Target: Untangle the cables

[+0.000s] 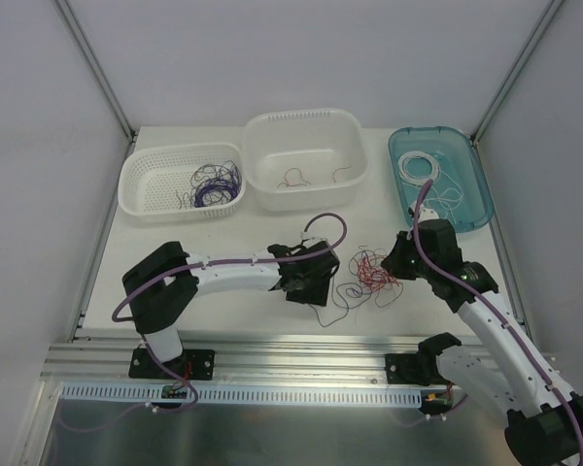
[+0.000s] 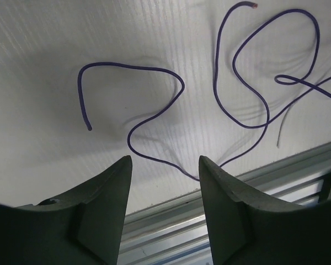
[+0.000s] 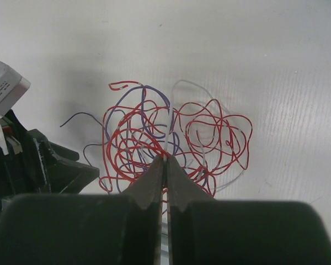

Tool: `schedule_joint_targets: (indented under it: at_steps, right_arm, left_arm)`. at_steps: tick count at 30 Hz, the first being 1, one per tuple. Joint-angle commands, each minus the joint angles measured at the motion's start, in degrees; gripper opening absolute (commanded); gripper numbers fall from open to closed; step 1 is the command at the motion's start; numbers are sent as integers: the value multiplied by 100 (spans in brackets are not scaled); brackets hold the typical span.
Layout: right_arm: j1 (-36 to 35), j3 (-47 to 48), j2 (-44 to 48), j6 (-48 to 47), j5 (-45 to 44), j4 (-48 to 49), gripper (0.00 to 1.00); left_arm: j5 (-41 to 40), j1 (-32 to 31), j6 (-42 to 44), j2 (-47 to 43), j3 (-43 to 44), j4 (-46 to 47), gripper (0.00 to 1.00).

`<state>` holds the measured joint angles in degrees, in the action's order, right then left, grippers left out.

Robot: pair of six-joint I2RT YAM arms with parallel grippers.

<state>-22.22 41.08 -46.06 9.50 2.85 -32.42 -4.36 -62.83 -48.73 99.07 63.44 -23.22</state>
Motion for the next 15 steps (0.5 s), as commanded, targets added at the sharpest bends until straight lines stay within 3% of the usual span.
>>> schedule_joint_targets:
  at_steps: [1, 7, 11, 15]
  right_arm:
    - [16, -74, 141, 96, 49, -27, 1]
    - [16, -179, 212, 105, 49, -18, 1]
    - [24, -223, 203, 123, 84, 43, 1]
    - [24, -215, 177, 96, 40, 43, 1]
  left_arm:
    - [-337, -98, -374, 183, 239, -42, 51]
    - [-425, -186, -523, 543, 186, -86, 50]
    - [-434, -195, -558, 754, 213, -130, 41]
    - [-601, -195, -541, 737, 195, -226, 14]
